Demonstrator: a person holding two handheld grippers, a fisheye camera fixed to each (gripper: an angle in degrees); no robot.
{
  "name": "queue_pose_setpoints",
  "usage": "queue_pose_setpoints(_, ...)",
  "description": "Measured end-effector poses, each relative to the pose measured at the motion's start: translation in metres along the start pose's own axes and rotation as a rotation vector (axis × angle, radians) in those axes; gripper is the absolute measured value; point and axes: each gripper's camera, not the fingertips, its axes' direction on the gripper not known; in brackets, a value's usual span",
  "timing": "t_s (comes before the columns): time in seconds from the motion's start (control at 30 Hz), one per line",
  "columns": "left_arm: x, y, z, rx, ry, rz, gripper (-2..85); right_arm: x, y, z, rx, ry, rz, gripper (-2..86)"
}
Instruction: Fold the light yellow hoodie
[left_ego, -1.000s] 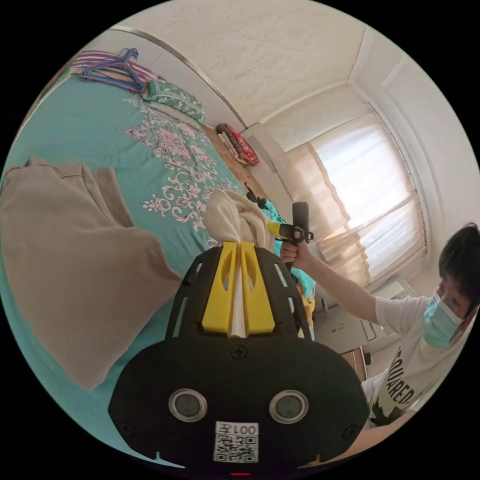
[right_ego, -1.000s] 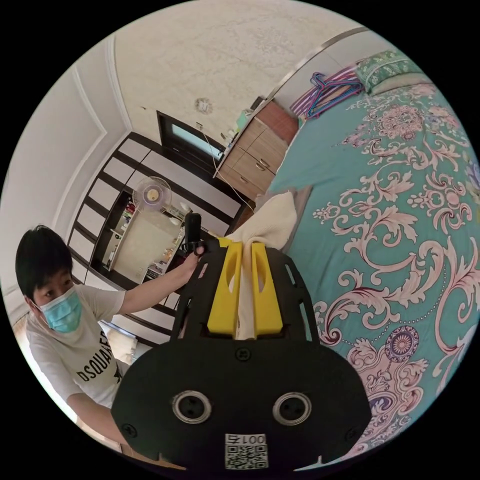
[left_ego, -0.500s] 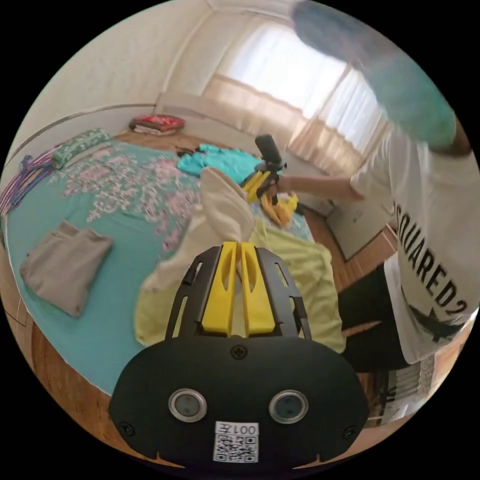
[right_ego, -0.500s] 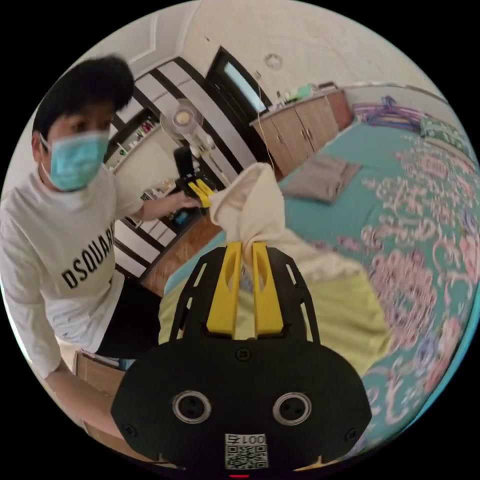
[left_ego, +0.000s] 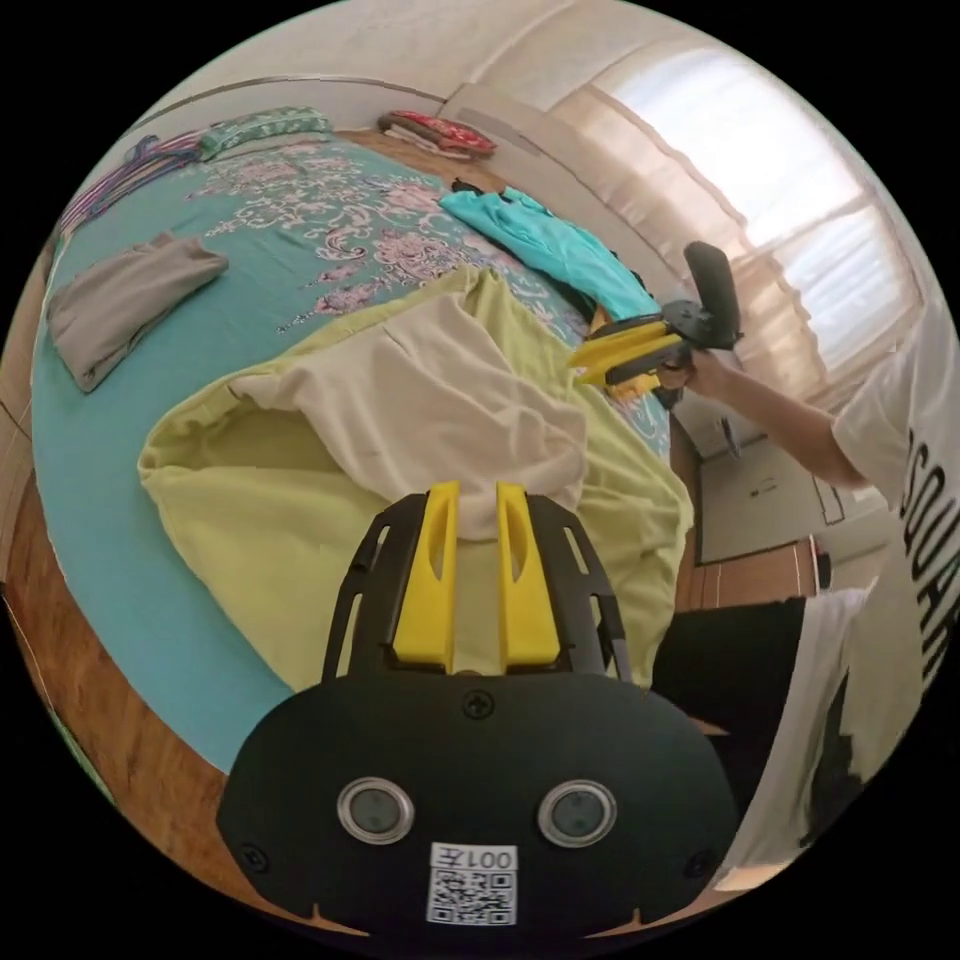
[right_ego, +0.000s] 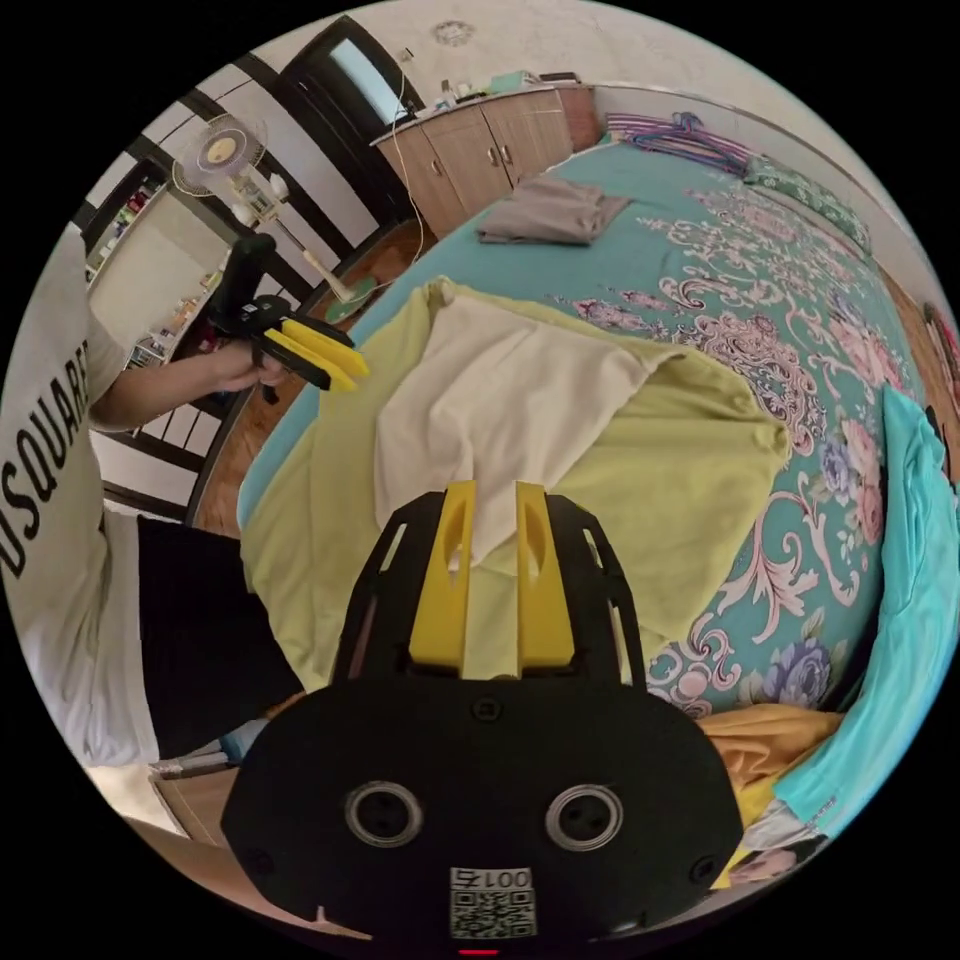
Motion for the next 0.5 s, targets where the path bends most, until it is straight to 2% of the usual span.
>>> queue_pose_setpoints(0.1, -0.003, -0.006, 0.026, -0.041, -0.034, -0.075, 5.2, 0.006, -0.005, 0.027, -0.064, 0.019, 0.069, 6.8)
queue_pose_setpoints(0.17, -0.005, -0.002, 0.046, -0.054, -0.024, -0.158, 6.1, 0.018, 0.007, 0.045, -0.056, -0.046, 0.214, 6.8)
queue_pose_setpoints(0.3, -0.011, 0.006, 0.063, -0.051, -0.062, -0.269, 3.2, 0.022, 0.022, 0.055, -0.006, -0.100, 0.358, 3.8)
queue_pose_setpoints(0.4, -0.018, 0.004, 0.043, 0.020, 0.021, -0.296, -0.2, 0.020, 0.021, 0.030, 0.066, -0.132, 0.390, 2.6)
queue_pose_setpoints(0.5, -0.023, 0.005, -0.004, 0.183, 0.181, -0.322, -0.9, 0.019, 0.026, -0.019, 0.214, -0.339, 0.403, 1.9)
